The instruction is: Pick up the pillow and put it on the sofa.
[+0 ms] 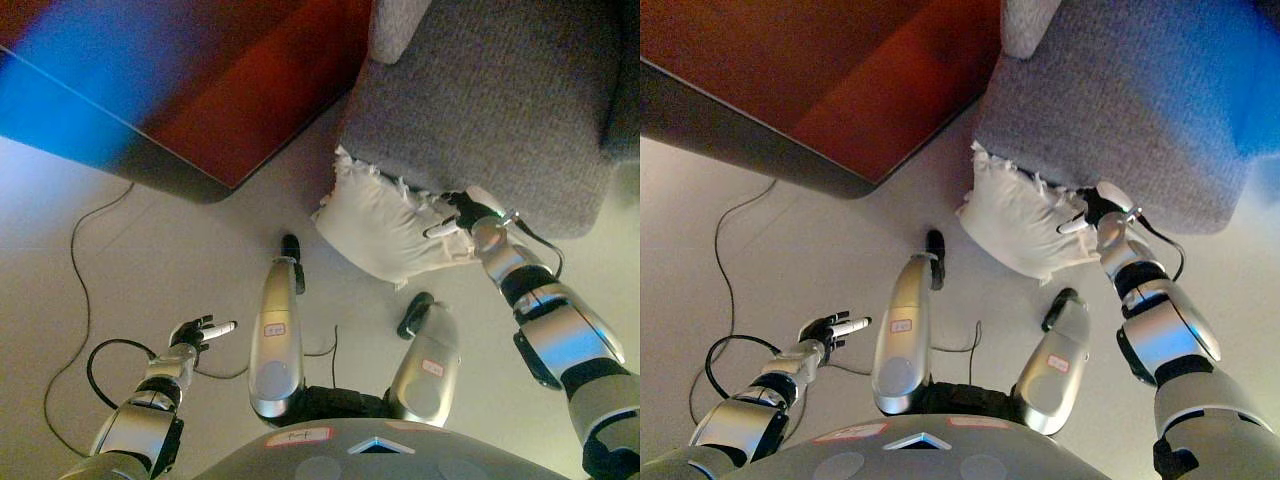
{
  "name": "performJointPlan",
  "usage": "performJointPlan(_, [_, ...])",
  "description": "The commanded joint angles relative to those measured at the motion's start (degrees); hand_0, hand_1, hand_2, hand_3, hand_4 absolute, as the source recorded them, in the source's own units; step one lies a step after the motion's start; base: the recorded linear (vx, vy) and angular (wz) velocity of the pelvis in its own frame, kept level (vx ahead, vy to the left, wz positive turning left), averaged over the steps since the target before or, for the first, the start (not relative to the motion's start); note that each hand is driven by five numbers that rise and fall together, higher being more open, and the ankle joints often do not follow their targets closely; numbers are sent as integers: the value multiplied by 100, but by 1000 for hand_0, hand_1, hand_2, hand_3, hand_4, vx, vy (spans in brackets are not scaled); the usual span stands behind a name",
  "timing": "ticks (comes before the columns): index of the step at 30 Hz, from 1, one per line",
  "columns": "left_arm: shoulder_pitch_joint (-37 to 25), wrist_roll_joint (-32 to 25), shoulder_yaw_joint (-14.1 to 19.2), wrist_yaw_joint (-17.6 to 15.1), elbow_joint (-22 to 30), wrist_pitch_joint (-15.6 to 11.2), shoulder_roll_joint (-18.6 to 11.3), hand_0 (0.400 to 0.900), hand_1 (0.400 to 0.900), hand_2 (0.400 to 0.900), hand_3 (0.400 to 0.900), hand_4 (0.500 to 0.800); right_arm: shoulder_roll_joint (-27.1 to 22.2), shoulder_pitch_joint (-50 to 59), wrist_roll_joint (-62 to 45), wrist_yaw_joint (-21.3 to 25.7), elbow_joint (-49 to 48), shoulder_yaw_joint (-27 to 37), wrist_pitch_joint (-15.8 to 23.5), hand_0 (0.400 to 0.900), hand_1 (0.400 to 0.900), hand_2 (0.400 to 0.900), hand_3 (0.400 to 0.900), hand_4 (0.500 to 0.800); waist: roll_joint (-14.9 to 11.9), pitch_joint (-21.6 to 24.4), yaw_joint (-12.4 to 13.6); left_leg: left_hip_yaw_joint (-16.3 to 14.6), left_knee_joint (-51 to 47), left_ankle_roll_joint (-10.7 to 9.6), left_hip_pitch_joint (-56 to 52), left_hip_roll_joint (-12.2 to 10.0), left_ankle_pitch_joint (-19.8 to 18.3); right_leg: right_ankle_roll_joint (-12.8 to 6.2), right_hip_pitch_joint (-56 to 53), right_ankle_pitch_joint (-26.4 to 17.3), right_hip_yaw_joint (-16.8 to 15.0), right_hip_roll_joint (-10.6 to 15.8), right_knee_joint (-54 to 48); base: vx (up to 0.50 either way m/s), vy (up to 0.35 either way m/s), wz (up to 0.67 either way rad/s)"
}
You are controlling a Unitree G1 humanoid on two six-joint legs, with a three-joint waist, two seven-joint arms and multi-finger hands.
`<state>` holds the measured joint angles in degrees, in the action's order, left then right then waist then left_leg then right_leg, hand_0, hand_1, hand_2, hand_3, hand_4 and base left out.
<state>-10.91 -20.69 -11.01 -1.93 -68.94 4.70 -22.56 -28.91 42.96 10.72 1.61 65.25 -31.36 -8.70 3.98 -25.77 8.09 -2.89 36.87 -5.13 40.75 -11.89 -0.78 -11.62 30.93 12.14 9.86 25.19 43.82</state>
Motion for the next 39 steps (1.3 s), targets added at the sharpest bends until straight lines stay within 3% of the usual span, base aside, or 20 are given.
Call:
performJointPlan(1, [333, -116, -206, -53, -201, -120, -311, 900, 900, 900, 900, 800, -576, 396, -159, 8, -10, 125, -54, 900, 900, 900, 900, 800, 190, 83, 46, 469, 50, -350, -432, -421, -439, 277, 591, -350, -419, 186, 125, -52, 36, 5])
performJointPlan(17, [338, -529, -309, -70, 128, -218, -264, 900, 900, 900, 900, 800, -1006, 1081, -251, -34, 154, -73, -111, 900, 900, 900, 900, 800, 510, -285, 36, 474, 482, -189, 121, -219, -584, 389, 1309, -249, -704, 178, 683, -32, 18, 3])
performJointPlan(18, [348, -567, -319, -62, 142, -209, -258, 900, 900, 900, 900, 800, -1044, 1162, -253, -53, 172, -87, -118, 900, 900, 900, 900, 800, 547, -349, 31, 469, 604, -199, 119, -218, -736, 363, 1321, -113, -737, 194, 810, -17, 45, 4])
performJointPlan(26, [508, -724, -329, 25, 182, -302, -229, 900, 900, 900, 900, 800, -1265, 1846, -213, 249, 297, -252, -524, 900, 900, 900, 900, 800, 741, -402, 67, 405, 953, -90, 746, -140, -814, 407, 2019, -135, -849, 188, 1113, -38, 56, 1])
performJointPlan(39, [767, -938, -363, 266, 358, -561, -145, 900, 900, 900, 900, 800, -1367, 2620, -332, -289, 318, -541, -551, 900, 900, 900, 900, 800, 970, -402, 219, 425, 1343, 99, 1536, 67, -880, 505, 2841, -160, -999, 170, 1436, -3, 65, 0])
